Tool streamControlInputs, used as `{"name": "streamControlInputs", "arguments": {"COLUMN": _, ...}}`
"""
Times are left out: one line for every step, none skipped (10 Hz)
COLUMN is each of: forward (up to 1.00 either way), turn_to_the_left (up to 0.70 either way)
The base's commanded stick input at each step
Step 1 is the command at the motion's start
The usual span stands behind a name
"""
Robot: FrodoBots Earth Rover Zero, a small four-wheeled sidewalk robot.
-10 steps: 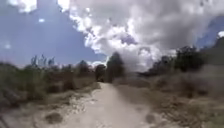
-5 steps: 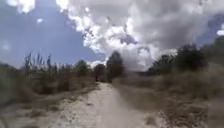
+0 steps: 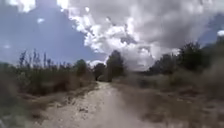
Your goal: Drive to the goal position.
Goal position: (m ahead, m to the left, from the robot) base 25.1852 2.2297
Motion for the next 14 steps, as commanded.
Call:
{"name": "streamControlInputs", "arguments": {"forward": 0.85, "turn_to_the_left": 0.09}}
{"name": "streamControlInputs", "arguments": {"forward": 0.85, "turn_to_the_left": 0.30}}
{"name": "streamControlInputs", "arguments": {"forward": 0.85, "turn_to_the_left": 0.23}}
{"name": "streamControlInputs", "arguments": {"forward": 0.85, "turn_to_the_left": 0.11}}
{"name": "streamControlInputs", "arguments": {"forward": 0.85, "turn_to_the_left": 0.00}}
{"name": "streamControlInputs", "arguments": {"forward": 0.85, "turn_to_the_left": 0.00}}
{"name": "streamControlInputs", "arguments": {"forward": 0.85, "turn_to_the_left": 0.00}}
{"name": "streamControlInputs", "arguments": {"forward": 0.85, "turn_to_the_left": 0.00}}
{"name": "streamControlInputs", "arguments": {"forward": 0.85, "turn_to_the_left": 0.00}}
{"name": "streamControlInputs", "arguments": {"forward": 0.85, "turn_to_the_left": 0.00}}
{"name": "streamControlInputs", "arguments": {"forward": 0.85, "turn_to_the_left": 0.00}}
{"name": "streamControlInputs", "arguments": {"forward": 0.85, "turn_to_the_left": 0.00}}
{"name": "streamControlInputs", "arguments": {"forward": 0.85, "turn_to_the_left": 0.00}}
{"name": "streamControlInputs", "arguments": {"forward": 0.85, "turn_to_the_left": 0.00}}
